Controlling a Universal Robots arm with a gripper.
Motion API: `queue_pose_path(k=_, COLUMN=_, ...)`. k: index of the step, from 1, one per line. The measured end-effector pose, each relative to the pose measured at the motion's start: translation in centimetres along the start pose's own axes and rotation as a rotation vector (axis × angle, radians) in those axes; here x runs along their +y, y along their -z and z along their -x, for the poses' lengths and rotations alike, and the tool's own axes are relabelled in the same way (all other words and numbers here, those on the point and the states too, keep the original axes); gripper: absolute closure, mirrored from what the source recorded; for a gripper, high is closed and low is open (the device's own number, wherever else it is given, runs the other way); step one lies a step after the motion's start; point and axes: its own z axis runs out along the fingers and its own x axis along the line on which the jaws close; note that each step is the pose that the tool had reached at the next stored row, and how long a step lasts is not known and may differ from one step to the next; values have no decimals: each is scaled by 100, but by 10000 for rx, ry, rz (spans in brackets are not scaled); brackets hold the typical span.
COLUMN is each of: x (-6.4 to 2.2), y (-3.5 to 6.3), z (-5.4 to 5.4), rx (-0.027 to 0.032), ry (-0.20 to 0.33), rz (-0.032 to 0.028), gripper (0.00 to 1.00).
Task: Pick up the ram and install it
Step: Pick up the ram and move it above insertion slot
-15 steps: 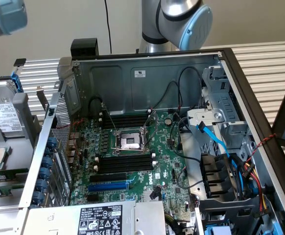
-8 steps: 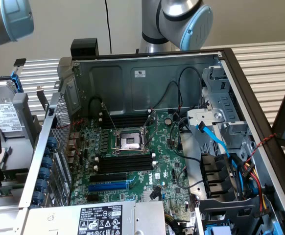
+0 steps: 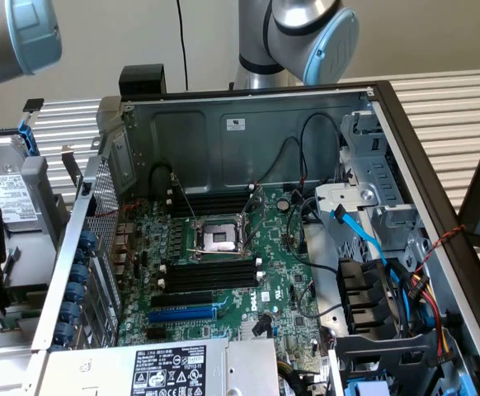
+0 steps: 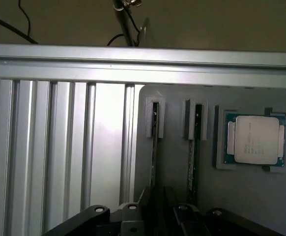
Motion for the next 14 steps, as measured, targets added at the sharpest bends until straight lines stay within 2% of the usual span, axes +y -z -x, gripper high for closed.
queue_pose_path(k=2, x=0, y=7, z=0, rx=15, ry=0, rz=-2, gripper=76)
queue_pose_path(k=5, x=3, y=84, z=-6, rx=42, ry=-1, rz=-13, gripper=76)
queue_pose_path(k=7, x=3, y=84, z=-11, rx=69, ry=-6, rz=-98, gripper=76)
queue_pose_path(k=12, x=6, y=75, z=-43, rx=284, ry=-22, rz=-305, gripper=76)
queue_pose_path(k=14, x=5, y=65, z=-46, rx=302, ry=-25, rz=-415, gripper=76)
